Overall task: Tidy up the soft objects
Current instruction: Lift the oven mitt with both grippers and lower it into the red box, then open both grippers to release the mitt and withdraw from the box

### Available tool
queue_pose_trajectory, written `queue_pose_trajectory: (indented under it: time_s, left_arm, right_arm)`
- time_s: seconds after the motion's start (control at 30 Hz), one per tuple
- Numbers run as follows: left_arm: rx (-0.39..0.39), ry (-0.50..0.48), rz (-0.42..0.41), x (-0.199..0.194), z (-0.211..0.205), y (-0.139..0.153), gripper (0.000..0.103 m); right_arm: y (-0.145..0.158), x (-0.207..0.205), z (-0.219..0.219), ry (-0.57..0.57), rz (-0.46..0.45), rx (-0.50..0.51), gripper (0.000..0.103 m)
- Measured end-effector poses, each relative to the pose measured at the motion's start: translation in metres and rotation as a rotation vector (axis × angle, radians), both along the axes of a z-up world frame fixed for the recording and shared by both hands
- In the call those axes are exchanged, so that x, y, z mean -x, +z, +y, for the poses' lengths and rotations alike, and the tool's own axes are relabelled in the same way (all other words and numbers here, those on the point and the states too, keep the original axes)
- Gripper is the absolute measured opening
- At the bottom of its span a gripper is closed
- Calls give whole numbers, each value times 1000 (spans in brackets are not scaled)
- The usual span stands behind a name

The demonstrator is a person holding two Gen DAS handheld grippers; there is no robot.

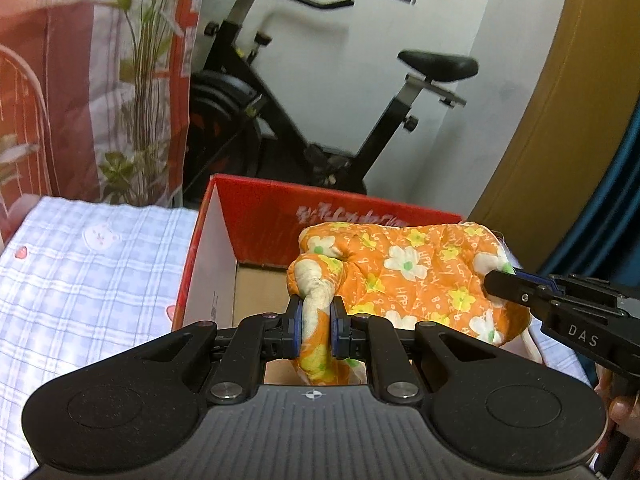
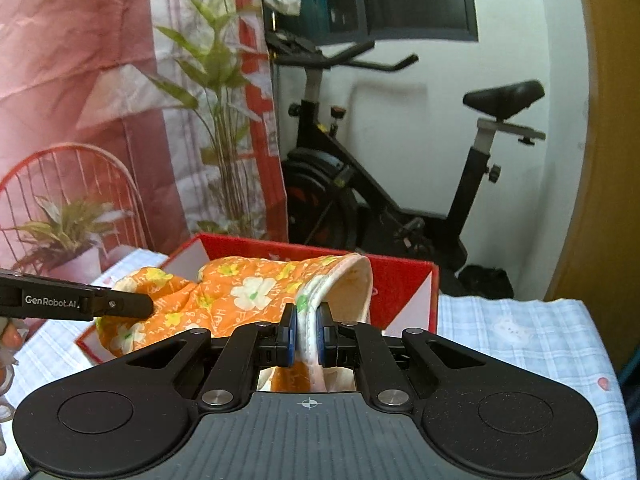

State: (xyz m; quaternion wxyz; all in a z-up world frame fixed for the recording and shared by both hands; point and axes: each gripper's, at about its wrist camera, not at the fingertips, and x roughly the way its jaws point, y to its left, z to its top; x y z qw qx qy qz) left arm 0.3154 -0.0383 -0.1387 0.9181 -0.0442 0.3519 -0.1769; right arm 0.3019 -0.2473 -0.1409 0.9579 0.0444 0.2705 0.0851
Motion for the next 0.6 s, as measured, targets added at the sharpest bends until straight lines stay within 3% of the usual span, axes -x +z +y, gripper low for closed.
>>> queue_pose_trajectory:
  time_s: [0.37, 0.5, 0.6]
  left_arm:
    - [-94, -15, 64, -18, -9, -21, 16]
    - [-110, -13, 60, -15, -6, -18, 46]
    - [-102, -22, 45, -11, -4, -13, 51]
  right_arm:
    - [-43, -38, 2, -1, 149, -1, 9]
    - [-52, -42, 6, 8, 192, -13, 14]
    - [-52, -42, 8, -7, 196, 0, 25]
